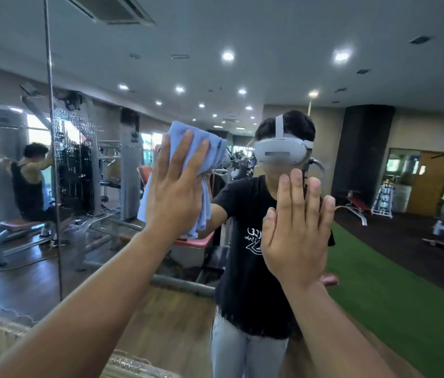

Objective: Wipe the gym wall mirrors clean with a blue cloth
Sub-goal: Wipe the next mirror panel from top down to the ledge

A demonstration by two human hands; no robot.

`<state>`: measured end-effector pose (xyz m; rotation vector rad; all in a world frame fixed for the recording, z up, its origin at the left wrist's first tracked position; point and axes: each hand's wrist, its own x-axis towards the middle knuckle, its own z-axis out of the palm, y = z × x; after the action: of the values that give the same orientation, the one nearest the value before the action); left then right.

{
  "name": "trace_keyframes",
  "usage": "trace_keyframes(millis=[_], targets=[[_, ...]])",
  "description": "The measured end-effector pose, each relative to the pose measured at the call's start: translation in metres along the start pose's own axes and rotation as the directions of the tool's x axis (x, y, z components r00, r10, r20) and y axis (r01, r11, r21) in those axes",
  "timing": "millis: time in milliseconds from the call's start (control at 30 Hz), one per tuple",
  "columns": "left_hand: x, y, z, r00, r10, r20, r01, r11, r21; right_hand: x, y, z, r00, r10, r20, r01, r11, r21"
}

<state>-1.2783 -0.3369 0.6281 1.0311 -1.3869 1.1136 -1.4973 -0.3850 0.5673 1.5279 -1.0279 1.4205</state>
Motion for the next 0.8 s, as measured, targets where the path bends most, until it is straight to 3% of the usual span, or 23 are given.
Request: trace_keyframes(millis=[233,367,467,600,667,800], targets=[[-0.019,-0.005,-0.001,1.0,0.007,0.017,-0.007,1.0,-0.005,0.003,-0.002,-0.005,0.998,0.017,0.061,-0.019,0.999,0.037],[-0.042,-0.011,-0.007,0.997,0.043,0.07,-0.042,0.999,-0.017,0.008,-0.019,-0.01,0.992,0.11,0.066,-0.112,0.993,0.025],[-0.076,-0.033,-0.013,0.973,0.163,0.162,-0.163,0.986,-0.014,0.008,-0.046,-0.012,0.987,0.147,0.059,-0.149,0.988,0.039],[-0.114,-0.099,-0.044,0.891,0.343,0.297,-0.374,0.926,0.05,0.008,-0.093,-0.009,0.995,0.035,0.094,-0.041,0.997,0.071],[-0.123,-0.138,-0.066,0.9,0.284,0.33,-0.333,0.937,0.102,0.012,-0.119,-0.006,0.993,-0.03,0.11,0.021,0.996,0.083],[-0.108,-0.211,-0.091,0.94,0.015,0.341,-0.071,0.986,0.152,0.026,-0.158,0.004,0.99,-0.078,0.119,0.07,0.995,0.069]])
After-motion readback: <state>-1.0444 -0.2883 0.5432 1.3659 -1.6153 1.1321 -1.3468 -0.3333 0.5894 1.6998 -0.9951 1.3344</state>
